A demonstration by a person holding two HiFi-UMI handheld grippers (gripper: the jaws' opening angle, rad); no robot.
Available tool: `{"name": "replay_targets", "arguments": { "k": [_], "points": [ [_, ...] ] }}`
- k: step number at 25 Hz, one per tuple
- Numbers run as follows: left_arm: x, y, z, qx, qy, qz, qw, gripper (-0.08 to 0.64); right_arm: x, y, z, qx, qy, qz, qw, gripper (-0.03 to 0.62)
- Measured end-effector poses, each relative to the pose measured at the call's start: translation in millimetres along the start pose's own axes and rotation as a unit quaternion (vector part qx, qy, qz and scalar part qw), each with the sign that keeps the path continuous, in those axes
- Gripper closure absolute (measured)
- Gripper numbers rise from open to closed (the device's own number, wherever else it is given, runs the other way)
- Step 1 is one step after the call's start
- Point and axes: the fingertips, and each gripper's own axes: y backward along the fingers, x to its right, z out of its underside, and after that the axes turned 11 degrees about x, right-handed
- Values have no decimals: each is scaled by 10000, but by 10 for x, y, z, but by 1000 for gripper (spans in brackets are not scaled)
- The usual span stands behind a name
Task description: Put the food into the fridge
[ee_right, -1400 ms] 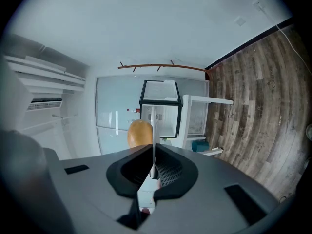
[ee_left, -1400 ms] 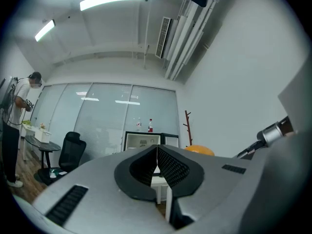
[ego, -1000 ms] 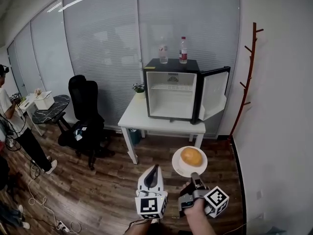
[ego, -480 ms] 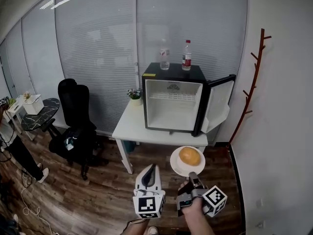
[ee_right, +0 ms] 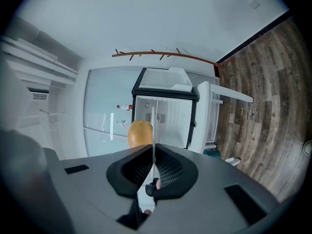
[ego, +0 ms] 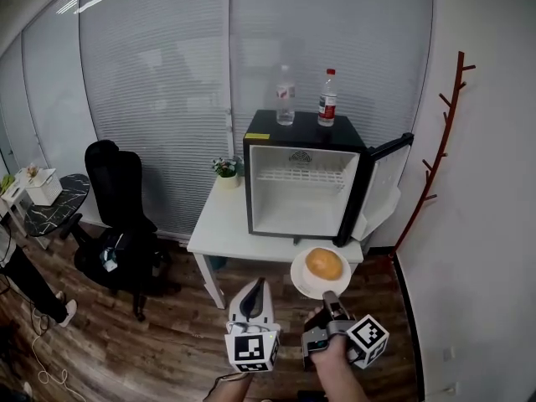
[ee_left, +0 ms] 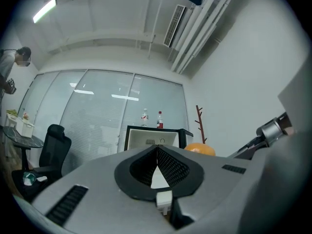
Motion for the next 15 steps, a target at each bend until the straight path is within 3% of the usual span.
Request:
{"name": "replay_targets", "arguments": {
  "k": [10,15],
  "points": [
    [-92,-719,375,-60,-68,164,9998,532,94,-817,-75,-11,-49,65,10000,557],
    [-158,-1119,620,-282,-90,48,9995,532,94,-1348,-182,-118,-65,94,9999,557]
  ]
}}
